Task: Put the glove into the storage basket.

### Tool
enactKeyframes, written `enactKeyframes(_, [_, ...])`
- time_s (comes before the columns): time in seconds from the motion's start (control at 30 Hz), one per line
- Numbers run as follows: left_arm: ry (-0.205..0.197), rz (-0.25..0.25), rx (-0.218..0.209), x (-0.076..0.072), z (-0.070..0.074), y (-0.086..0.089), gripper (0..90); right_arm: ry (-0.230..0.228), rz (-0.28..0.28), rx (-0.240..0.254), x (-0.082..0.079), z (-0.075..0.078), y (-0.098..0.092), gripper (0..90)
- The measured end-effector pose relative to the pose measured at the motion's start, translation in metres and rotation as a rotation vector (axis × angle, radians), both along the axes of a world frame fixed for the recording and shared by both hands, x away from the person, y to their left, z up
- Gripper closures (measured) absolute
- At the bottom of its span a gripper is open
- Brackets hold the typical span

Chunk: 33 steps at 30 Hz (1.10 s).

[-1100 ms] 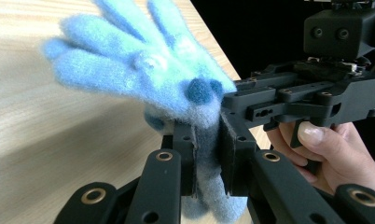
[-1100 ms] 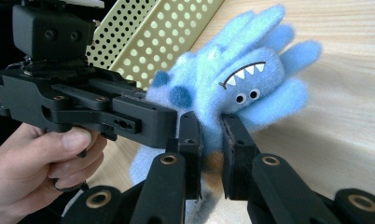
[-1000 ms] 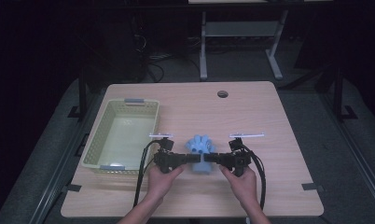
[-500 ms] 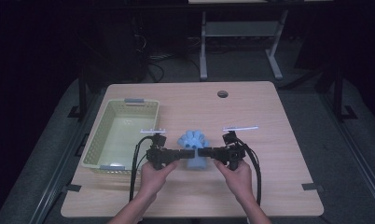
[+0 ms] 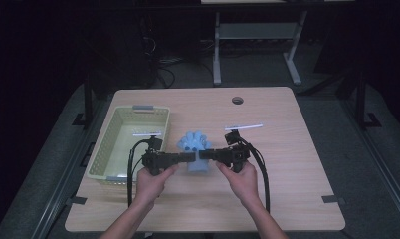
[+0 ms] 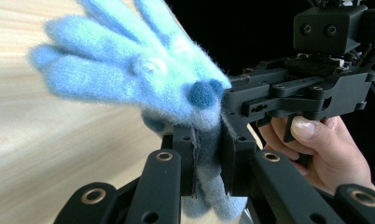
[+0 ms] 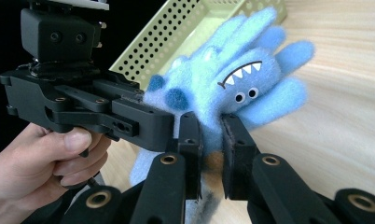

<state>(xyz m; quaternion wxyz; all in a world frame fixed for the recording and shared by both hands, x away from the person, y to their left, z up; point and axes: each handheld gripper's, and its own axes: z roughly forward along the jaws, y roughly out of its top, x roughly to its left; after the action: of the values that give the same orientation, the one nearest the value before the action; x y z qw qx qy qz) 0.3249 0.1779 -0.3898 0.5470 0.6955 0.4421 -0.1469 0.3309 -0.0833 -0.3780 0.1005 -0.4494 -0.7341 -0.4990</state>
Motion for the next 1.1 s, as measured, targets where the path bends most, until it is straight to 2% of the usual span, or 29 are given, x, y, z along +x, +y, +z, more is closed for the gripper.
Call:
enactKeyframes(0.47, [-0.007, 0.039, -0.012, 0.003, 0.012, 0.026, 77.9, -0.008, 0.042, -0.004, 0.014, 0.014, 0.026, 79.8])
enactKeyframes(0.57, [-0.020, 0.038, -0.009, 0.004, 0.014, 0.032, 77.9, -0.014, 0.047, -0.004, 0.016, 0.017, 0.032, 79.8])
enactKeyframes(0.83, [-0.024, 0.057, -0.009, 0.005, 0.018, 0.042, 77.9, -0.005, 0.067, -0.007, 0.022, 0.022, 0.042, 79.8])
enactKeyframes(1.1, [-0.030, 0.084, -0.013, 0.004, 0.023, 0.057, 78.0, -0.015, 0.097, -0.006, 0.028, 0.027, 0.058, 79.8])
